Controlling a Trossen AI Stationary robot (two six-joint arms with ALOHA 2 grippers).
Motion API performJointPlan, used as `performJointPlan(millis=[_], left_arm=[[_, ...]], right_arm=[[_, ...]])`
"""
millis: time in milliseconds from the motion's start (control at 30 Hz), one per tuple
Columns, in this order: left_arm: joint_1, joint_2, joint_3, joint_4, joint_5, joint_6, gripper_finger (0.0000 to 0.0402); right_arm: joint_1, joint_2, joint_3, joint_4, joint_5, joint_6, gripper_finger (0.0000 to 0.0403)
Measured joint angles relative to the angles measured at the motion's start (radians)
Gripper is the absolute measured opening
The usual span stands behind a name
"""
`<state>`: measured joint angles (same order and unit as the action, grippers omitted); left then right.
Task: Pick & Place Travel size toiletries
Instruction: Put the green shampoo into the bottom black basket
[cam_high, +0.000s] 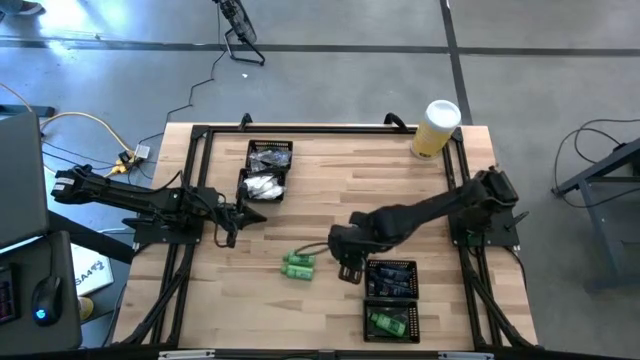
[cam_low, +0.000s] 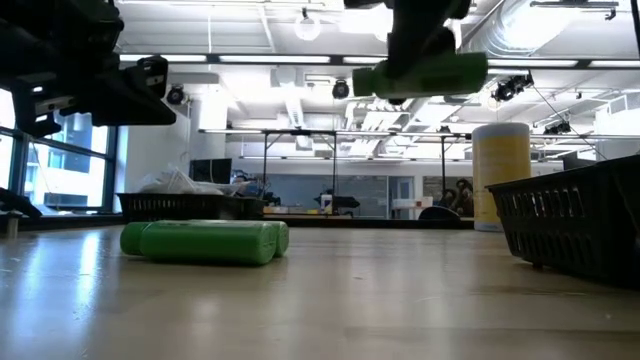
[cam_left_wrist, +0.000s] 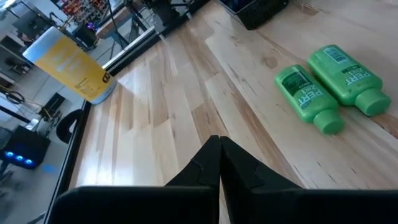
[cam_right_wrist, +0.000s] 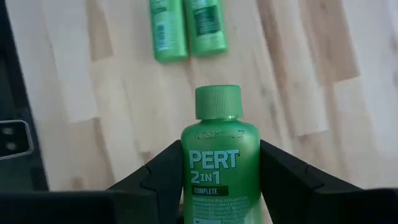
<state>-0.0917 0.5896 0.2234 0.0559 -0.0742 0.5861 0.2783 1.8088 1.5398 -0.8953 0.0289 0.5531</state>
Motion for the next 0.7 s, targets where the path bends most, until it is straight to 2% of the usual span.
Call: performJointPlan(millis=[333, 700], left_arm=[[0.001, 0.0, 0.0, 0.017, -0.028, 0.055, 0.0], [0.002, 0.0, 0.0, 0.197, -0.053, 0.18, 0.0]], right_arm=[[0.155, 0.001, 0.0, -0.043, 0.109, 0.252, 0.0171], [0.357, 0.007, -0.042, -0.086, 0.248, 0.628, 0.0171]])
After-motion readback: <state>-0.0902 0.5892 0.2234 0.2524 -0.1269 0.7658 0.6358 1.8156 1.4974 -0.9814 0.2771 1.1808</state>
